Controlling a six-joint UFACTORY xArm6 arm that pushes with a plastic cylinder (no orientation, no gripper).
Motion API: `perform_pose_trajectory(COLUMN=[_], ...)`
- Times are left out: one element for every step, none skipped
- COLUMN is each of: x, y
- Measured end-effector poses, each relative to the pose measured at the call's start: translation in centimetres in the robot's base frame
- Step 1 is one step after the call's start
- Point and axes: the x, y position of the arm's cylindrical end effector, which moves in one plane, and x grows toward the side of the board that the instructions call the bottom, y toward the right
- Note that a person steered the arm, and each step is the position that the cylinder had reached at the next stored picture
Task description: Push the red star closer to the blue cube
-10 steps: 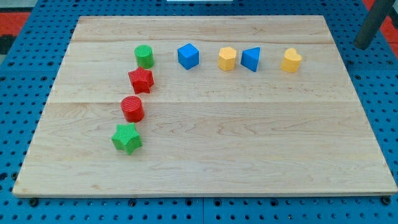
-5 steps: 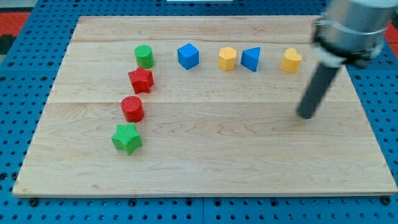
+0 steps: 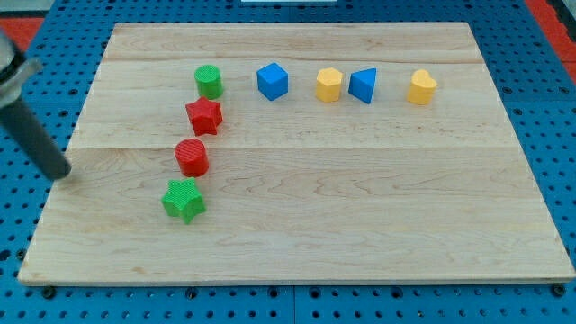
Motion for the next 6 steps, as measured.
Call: perform_pose_trajectory(x=[-5.9, -6.1, -6.1, -6.1, -9.3, -9.1], y=[2.7, 11.8, 16.9, 19.8, 17.2, 19.7])
